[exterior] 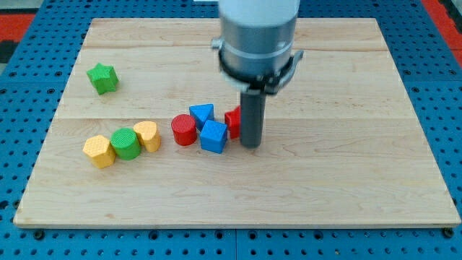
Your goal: Move the group of objects towards the left bottom corner
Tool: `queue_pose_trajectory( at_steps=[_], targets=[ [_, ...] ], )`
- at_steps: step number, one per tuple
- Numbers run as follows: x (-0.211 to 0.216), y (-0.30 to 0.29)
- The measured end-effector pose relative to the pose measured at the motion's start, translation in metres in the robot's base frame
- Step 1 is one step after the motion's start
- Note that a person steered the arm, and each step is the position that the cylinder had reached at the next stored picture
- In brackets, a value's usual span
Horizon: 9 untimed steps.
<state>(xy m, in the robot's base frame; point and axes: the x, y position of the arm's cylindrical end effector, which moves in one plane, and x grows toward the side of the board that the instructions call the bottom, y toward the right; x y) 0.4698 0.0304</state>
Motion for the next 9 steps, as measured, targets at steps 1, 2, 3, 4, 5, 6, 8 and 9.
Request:
queue_pose_trajectory(
  at_steps=[1,2,3,4,5,6,8,9],
  targets=[
    [-0.033,0.006],
    [-0.034,-0.037],
    [-0.018,-0.089],
    [0.015,-0.086],
    [0.03,-0.128],
    [0.03,-0.149],
    [0.09,0.008],
    [0.044,0.025]
  ],
)
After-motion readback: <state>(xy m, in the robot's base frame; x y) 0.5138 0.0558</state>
